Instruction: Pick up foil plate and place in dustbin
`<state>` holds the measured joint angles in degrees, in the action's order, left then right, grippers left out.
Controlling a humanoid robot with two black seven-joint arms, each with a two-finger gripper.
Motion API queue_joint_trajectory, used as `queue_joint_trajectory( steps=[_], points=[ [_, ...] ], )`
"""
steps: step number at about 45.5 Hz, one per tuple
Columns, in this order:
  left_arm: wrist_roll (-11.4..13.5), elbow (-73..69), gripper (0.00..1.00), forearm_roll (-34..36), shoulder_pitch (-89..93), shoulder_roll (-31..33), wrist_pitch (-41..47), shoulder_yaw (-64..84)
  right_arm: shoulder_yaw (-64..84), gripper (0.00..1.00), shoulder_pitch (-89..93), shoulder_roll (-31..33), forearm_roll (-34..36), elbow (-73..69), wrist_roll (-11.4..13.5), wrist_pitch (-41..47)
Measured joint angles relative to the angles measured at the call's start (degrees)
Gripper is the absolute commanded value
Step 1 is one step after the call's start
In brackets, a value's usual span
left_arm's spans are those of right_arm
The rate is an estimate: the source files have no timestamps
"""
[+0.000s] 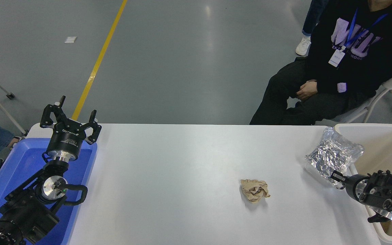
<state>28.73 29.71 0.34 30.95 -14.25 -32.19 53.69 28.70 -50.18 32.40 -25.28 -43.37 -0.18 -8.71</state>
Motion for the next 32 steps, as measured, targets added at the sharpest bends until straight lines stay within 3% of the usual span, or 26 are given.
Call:
queue_joint_trajectory(
  steps=[9, 16, 32],
  points=[
    [-0.1, 0.0, 0.98, 0.0, 0.1, 0.0, 0.0, -0.1, 9.2, 0.0, -12.9, 7.9, 0.3, -13.5, -0.3, 4.4],
    [-0.1, 0.0, 0.98, 0.0, 0.1, 0.0, 0.0, -0.1, 20.7, 0.0, -28.4, 12.3, 0.4, -23.2, -1.9, 10.7],
    [-0.2, 0.0, 0.98, 0.0, 0.1, 0.0, -0.1, -0.1, 43.1, 0.0, -72.1, 16.5, 5.4, -33.1, -3.6, 39.8]
  ],
)
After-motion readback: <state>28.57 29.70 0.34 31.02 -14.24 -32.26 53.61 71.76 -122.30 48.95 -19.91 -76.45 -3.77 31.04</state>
